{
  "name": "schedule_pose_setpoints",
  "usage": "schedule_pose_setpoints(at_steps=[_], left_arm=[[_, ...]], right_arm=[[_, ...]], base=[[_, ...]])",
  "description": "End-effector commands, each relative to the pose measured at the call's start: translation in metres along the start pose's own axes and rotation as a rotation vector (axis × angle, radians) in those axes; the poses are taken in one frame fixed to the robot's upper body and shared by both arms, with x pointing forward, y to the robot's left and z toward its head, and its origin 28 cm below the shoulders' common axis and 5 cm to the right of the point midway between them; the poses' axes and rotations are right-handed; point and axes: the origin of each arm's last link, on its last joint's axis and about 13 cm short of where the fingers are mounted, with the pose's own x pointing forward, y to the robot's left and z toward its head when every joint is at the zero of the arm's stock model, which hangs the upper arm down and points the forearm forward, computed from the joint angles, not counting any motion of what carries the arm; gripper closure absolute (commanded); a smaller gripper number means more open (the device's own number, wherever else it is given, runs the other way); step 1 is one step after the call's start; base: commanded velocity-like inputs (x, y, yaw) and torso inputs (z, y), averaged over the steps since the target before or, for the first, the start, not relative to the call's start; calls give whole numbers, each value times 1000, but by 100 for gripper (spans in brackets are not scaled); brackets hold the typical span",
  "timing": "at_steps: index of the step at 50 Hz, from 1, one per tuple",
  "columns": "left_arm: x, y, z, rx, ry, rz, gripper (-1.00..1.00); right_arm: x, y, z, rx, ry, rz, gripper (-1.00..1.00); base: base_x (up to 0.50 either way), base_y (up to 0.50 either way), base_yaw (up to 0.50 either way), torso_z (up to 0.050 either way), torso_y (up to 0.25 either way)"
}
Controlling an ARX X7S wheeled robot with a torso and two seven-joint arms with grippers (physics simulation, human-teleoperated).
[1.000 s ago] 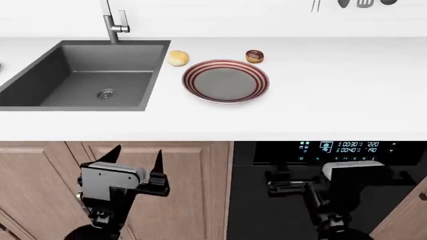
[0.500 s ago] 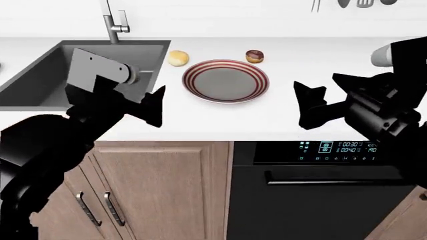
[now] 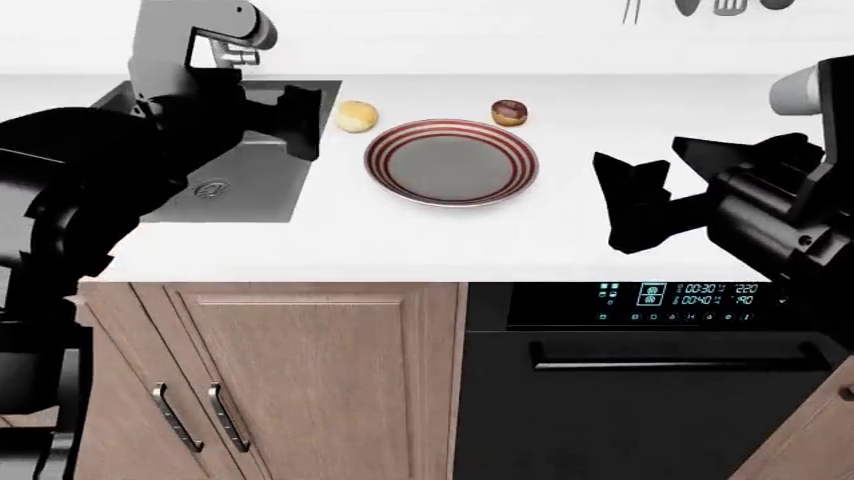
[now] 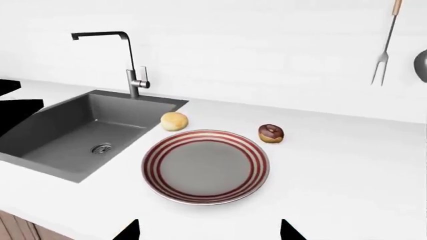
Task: Place the pastries on the plates.
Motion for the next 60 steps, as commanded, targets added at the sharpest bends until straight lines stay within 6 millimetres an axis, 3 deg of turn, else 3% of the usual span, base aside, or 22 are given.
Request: schedule_pose_setpoints(at_steps=[1, 7, 35, 40, 45, 50, 60], left_arm=[[-7, -4, 0, 0, 14, -21, -100], [-14, -13, -5, 1, 14, -50, -100], [-15, -12, -5, 0, 11, -51, -100], [-18, -13, -14, -22, 34, -34, -100], [-18, -9, -12, -25, 33, -17, -100], [-15, -1, -9, -27, 24, 9, -100], [32, 20, 4, -88, 10, 82, -100]], right_arm=[[-2, -2, 3, -7, -6, -1, -100], [-2, -3, 6, -23, -15, -19, -100], [-2, -3, 7, -15, -30, -19, -100], [41, -13, 50, -26, -61, 61, -100], [72, -30, 75, 5, -73, 72, -100], [89, -40, 82, 2, -39, 95, -100], [123, -56, 103, -48, 74, 147, -100]], base=[[0, 0, 0, 0, 0], [0, 0, 0, 0, 0], [0, 0, 0, 0, 0], [0, 0, 0, 0, 0], [0, 0, 0, 0, 0], [0, 0, 0, 0, 0], [0, 0, 0, 0, 0]])
